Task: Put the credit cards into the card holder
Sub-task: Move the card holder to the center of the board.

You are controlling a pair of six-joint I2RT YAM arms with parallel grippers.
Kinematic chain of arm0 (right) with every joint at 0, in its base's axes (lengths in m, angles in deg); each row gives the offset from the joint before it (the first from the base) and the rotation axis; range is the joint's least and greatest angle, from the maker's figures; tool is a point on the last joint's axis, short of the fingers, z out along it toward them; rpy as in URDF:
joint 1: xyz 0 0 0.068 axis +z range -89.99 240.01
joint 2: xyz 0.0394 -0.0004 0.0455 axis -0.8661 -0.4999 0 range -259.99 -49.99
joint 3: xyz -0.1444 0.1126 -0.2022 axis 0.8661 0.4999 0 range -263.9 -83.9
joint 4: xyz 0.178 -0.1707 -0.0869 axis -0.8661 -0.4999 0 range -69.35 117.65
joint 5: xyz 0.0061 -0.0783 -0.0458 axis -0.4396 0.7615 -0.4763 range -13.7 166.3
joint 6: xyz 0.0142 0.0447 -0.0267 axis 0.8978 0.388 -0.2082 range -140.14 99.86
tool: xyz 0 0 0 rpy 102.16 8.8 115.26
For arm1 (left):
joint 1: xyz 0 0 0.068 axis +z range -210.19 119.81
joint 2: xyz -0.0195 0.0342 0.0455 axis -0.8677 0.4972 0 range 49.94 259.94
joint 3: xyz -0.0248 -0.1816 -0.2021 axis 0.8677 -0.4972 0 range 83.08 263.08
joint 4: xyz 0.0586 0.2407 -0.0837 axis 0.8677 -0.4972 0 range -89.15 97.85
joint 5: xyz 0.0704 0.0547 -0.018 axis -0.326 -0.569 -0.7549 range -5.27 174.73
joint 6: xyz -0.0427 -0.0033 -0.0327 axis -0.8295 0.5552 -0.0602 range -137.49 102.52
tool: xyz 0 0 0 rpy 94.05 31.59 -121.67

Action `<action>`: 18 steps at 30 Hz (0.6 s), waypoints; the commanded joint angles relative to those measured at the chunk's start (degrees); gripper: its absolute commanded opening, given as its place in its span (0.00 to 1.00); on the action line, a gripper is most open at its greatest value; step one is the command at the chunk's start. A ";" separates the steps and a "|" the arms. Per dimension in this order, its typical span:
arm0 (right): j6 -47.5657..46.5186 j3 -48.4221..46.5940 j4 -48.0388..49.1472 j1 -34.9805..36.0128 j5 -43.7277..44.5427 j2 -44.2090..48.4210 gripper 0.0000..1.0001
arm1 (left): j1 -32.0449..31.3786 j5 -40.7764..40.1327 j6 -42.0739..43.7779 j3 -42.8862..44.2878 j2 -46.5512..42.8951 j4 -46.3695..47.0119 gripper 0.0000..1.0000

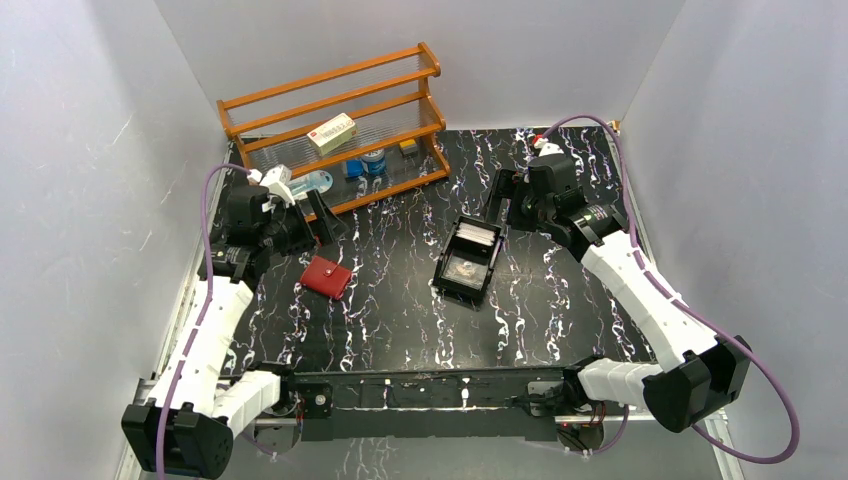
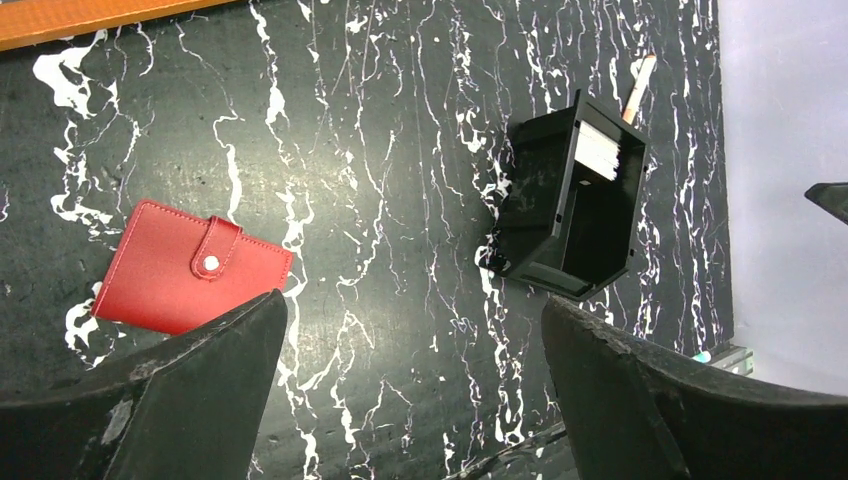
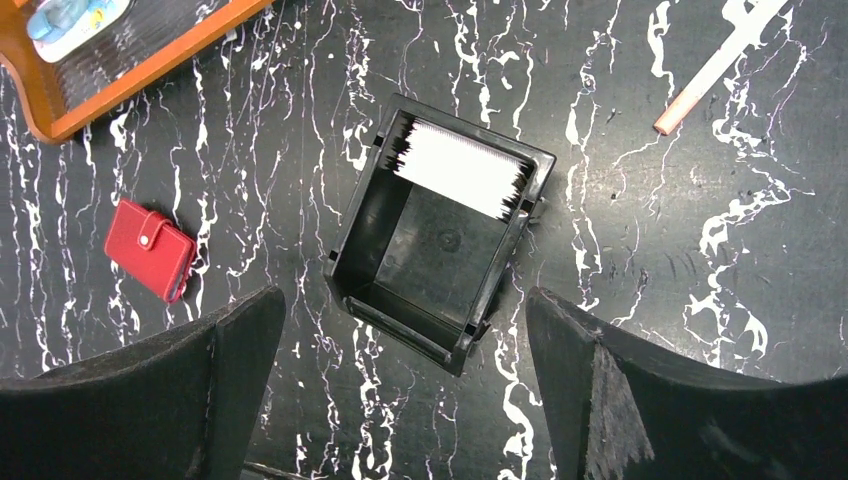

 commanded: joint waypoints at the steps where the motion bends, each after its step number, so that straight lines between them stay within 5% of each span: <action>1: 2.27 -1.04 3.20 -0.26 0.59 1.64 0.98 | 0.62 -1.11 -0.16 0.03 -0.31 -1.01 0.99; 10: 2.60 -1.23 3.81 -0.23 -0.64 1.10 0.98 | 0.62 -22.40 -13.91 -3.51 1.30 -3.18 0.96; 13: 2.38 -1.62 3.34 -0.25 0.12 1.13 0.98 | 0.65 -28.43 -19.56 -5.42 3.02 -5.02 0.83; 18: 2.80 -2.35 3.77 -0.23 -1.73 1.86 0.99 | 0.77 -32.71 -27.27 -5.79 9.10 -10.39 0.48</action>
